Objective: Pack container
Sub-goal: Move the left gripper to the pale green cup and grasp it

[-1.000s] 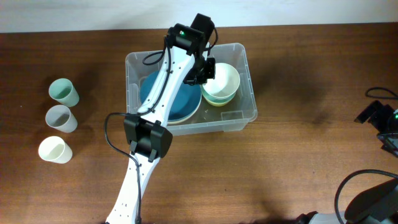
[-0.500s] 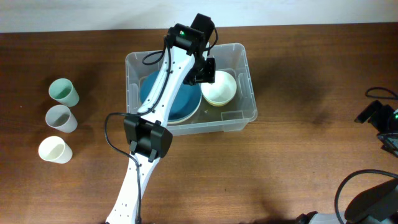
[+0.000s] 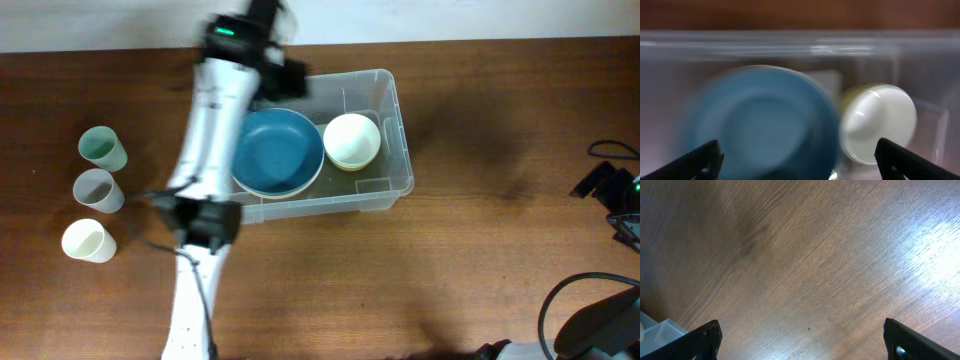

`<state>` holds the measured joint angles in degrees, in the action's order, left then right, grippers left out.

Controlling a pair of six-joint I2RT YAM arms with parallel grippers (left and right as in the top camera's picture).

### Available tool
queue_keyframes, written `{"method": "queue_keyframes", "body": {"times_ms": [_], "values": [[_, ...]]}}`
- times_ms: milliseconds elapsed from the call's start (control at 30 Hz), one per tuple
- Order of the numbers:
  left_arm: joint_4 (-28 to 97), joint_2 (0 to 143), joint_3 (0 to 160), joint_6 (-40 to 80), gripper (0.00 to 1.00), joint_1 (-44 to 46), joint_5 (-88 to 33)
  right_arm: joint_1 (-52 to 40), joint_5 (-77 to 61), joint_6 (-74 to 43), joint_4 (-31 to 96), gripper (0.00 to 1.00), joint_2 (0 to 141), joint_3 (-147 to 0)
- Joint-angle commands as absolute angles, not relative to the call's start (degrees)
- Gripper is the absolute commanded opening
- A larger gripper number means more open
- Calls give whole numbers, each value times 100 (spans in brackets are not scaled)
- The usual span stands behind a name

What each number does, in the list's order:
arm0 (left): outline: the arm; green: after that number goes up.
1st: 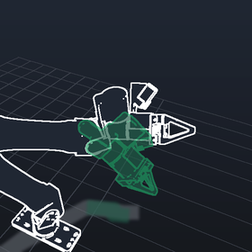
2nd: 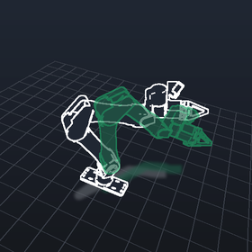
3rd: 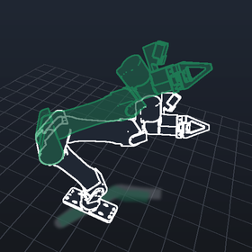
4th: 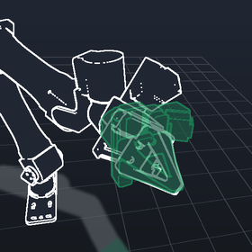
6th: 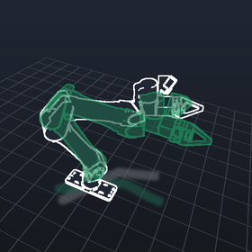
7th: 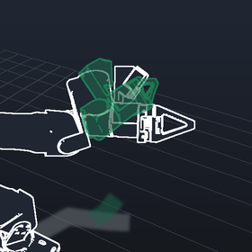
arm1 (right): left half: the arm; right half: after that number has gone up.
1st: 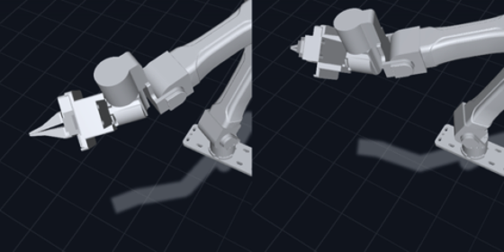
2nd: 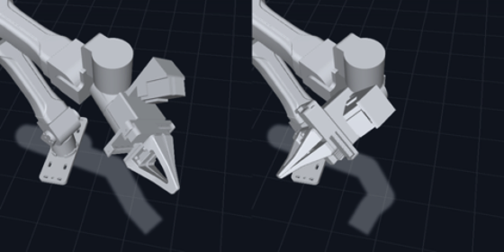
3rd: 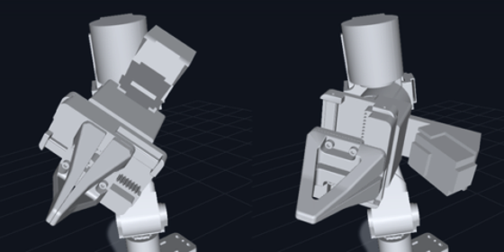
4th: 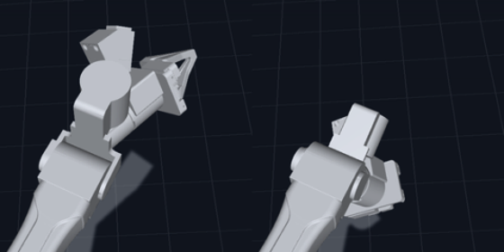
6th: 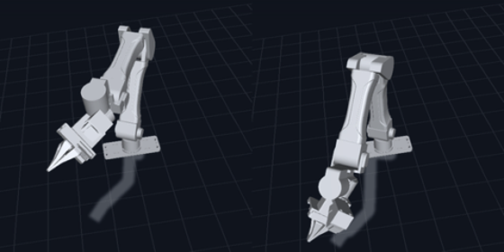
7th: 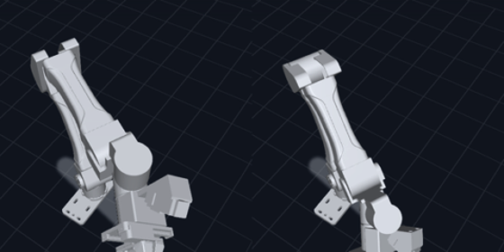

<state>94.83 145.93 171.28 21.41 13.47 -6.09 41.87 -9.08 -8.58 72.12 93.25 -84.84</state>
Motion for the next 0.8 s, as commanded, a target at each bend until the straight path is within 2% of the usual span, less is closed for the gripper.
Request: {"method": "queue_keyframes", "body": {"times_ms": [0, 167, 333, 567, 767], "values": [[9671, 13627, 17384, 2051, 99, 469, -36, 4202, -923, -838, 7214, 99, 9225, -8479], [9671, 13244, 17380, 1959, 99, -740, -388, 4202, -923, -838, 7212, 99, 9225, -8479], [9671, 13240, 17174, 1933, 100, -1557, -364, 4202, -923, -838, 7212, 99, 9225, -8479], [9618, 13242, 15826, 1658, 99, -1946, -311, 4202, -923, -838, 7214, 99, 9225, -8479], [9002, 13242, 14744, 1483, 99, -1992, -211, 4202, -923, -838, 7212, 99, 9225, -8479]]}}
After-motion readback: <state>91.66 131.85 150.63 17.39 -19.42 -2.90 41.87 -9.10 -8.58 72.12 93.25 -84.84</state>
